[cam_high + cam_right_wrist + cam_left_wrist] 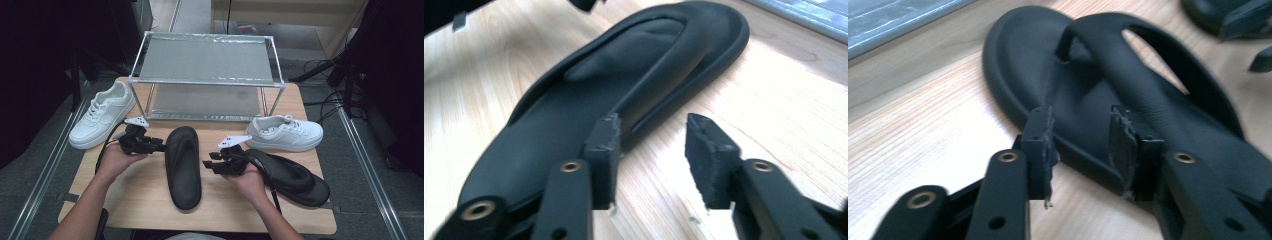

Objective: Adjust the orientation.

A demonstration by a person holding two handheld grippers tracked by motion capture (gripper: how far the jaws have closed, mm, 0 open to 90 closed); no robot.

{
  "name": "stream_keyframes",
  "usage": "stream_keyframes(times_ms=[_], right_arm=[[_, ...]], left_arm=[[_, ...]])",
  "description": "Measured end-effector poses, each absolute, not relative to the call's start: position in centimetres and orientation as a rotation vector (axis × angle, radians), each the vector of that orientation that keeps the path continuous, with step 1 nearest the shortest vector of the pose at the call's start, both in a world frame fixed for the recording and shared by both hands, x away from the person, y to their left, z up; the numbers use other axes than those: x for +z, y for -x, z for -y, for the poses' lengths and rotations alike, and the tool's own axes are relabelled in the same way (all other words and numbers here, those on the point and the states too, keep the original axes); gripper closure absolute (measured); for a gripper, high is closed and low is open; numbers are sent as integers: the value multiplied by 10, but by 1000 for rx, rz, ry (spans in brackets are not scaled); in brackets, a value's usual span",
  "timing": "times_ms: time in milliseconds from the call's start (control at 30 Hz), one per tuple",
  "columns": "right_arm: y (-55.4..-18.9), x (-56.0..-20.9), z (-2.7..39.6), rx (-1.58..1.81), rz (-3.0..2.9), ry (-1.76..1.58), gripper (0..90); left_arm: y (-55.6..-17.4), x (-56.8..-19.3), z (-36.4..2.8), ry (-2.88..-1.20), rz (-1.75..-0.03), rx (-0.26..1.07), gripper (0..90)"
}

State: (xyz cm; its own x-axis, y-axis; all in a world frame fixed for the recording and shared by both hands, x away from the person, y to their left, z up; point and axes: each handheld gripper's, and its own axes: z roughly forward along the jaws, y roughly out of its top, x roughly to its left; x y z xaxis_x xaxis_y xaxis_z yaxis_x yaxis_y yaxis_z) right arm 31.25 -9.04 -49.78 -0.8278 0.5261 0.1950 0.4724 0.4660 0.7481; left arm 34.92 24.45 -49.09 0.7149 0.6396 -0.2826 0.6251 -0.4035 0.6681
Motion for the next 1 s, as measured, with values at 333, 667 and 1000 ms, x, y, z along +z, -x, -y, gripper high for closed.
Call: stream_keyframes(times_ms=[333, 667, 1000], right_arm=[[-312, -484, 121, 1338, -2589, -898, 515], [-308, -464, 161, 1329, -2520, -930, 491], [-287, -458, 209, 1257, -2453, -1036, 715]], left_arm=[[-344, -486, -242, -2132, -928, 3, 409], [-337, -484, -240, -2127, -900, -8, 386], [-329, -482, -240, -2130, -894, 9, 379]])
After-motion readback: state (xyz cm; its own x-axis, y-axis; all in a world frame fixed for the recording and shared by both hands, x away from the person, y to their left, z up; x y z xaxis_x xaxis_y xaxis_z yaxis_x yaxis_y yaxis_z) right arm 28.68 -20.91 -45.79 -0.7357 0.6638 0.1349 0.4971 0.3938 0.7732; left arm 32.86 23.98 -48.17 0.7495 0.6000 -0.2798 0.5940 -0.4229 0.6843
